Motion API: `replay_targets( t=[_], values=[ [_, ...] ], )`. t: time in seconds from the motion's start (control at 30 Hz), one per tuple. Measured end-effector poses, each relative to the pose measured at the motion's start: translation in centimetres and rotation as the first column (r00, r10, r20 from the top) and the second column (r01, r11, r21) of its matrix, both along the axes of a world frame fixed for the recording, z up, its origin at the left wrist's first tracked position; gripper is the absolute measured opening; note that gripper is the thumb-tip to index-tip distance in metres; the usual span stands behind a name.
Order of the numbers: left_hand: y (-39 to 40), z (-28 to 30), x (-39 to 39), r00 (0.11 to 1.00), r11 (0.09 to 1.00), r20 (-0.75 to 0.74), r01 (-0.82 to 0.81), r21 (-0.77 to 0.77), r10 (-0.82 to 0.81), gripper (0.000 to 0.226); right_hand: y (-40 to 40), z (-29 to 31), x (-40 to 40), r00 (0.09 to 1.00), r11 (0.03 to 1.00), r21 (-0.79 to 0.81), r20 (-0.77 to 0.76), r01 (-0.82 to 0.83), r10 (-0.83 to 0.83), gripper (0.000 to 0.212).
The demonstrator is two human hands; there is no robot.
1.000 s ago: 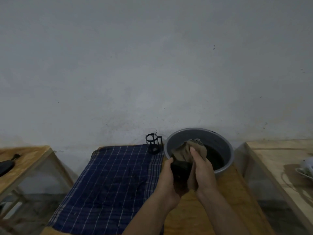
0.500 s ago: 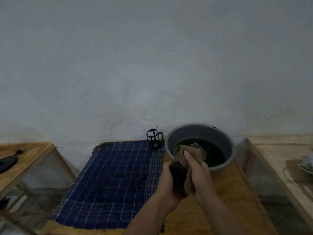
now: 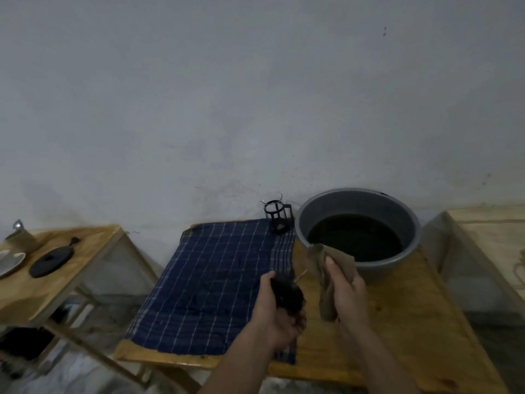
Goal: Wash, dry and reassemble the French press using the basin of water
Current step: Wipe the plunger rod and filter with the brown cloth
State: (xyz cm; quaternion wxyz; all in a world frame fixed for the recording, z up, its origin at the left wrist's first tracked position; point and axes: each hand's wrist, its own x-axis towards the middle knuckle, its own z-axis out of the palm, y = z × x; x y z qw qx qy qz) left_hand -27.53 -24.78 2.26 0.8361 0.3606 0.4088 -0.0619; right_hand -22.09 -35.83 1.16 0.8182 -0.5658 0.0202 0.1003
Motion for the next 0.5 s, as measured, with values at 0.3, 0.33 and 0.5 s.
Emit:
replay_targets(
  t=[0.3,0.33,0.5],
  values=[
    [2.8,-0.6,-1.6,0.998,0.999,0.055,-0.033,0.000,0.033,0.066,-1.7,-8.0,1.9,0.958,0.523,-0.833,-0.029,-0.181,0.285,0.028],
    [2.8,-0.7,-1.5,0.998,1.000,0.055,-0.028,0.000,0.028,0.065,-1.9,-8.3,2.1,0.954,0.402,-0.899,-0.055,-0.175,0.293,0.031],
    [3.0,-1.5,-0.8,1.000,0.999,0.022,0.005,0.039,-0.006,0.062,-1.4,-4.1,1.4,0.940,0.550,-0.835,0.186,-0.003,0.288,0.040]
  ],
)
